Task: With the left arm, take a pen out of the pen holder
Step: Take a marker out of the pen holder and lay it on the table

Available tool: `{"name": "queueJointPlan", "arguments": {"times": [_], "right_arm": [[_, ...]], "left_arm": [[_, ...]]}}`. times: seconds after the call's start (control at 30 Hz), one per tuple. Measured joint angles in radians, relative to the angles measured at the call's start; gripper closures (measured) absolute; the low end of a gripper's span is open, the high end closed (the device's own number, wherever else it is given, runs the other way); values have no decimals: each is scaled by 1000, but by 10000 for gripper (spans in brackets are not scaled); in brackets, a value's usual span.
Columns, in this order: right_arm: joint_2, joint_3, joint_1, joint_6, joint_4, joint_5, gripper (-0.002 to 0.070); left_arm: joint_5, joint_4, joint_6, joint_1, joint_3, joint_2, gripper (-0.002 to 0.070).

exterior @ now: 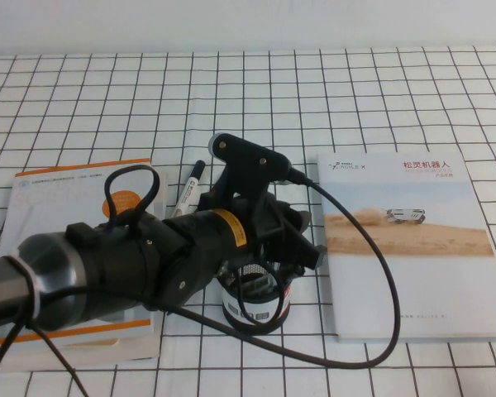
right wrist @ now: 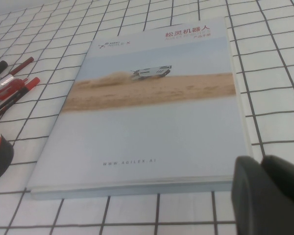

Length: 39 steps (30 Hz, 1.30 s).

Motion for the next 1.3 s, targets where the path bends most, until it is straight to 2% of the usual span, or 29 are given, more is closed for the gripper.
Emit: {"name": "queueJointPlan", "arguments": {"times": [0.13,0.43,0.7,0.93,1.13,1.3], "right_arm": [[0,0,0,0,0,0,688],[0,0,0,0,0,0,689],[0,0,0,0,0,0,689],[0,0,0,0,0,0,689],[0,0,0,0,0,0,689],[0,0,0,0,0,0,688]], "left_arm": [[4,0,0,0,0,2,592],[20,5,30,0,0,-79,590],[134,24,57,2,-9,-217,590],[378,51,60,42,-175,-239,590],[462,91,62,96,-291,-219,590],[503,108,70,108,-362,-177,590]]}}
